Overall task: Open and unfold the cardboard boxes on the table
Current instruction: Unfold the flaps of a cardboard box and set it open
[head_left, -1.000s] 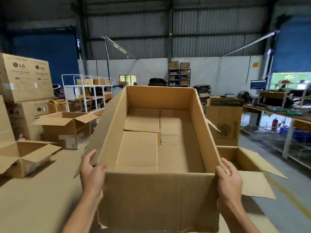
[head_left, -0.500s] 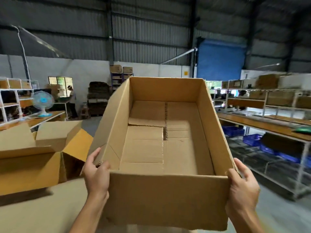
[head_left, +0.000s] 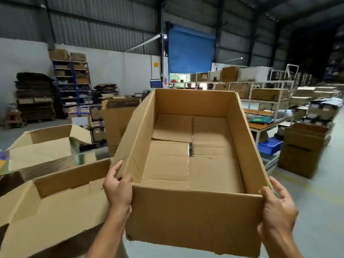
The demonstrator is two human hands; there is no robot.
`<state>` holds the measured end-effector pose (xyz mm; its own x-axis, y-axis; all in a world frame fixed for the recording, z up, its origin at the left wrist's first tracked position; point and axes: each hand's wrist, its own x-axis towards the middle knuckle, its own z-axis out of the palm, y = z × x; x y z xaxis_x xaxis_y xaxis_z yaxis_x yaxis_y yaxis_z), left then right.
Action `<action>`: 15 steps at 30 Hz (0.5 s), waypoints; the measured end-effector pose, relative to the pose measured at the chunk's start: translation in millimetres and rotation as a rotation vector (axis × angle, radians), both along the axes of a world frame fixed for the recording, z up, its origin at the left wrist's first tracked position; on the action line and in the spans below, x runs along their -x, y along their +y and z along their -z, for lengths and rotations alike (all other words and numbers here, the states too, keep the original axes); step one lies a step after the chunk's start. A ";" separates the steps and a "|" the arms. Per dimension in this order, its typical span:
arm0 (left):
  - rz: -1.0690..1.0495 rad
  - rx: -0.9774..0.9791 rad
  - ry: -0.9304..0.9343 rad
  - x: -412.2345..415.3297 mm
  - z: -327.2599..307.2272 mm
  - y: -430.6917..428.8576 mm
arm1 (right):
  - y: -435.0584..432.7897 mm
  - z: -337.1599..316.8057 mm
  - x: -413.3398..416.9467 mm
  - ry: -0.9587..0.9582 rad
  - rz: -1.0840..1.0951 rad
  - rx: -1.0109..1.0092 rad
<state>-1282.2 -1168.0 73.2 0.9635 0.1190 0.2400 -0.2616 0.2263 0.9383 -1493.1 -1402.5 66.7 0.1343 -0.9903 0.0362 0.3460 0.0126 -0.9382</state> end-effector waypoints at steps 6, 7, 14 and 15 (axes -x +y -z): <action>0.058 -0.083 0.062 -24.9 44.3 -98.1 | -80.7 47.9 -15.2 0.096 0.091 -0.059; 0.057 -0.092 0.082 -32.0 53.8 -112.0 | -94.0 56.9 -21.8 0.115 0.088 -0.062; -0.031 -0.113 0.331 -113.5 154.0 -203.7 | -207.6 123.3 -112.4 0.296 0.002 -0.057; -0.041 -0.116 0.377 -123.9 166.5 -215.4 | -223.7 132.6 -129.1 0.325 -0.016 -0.059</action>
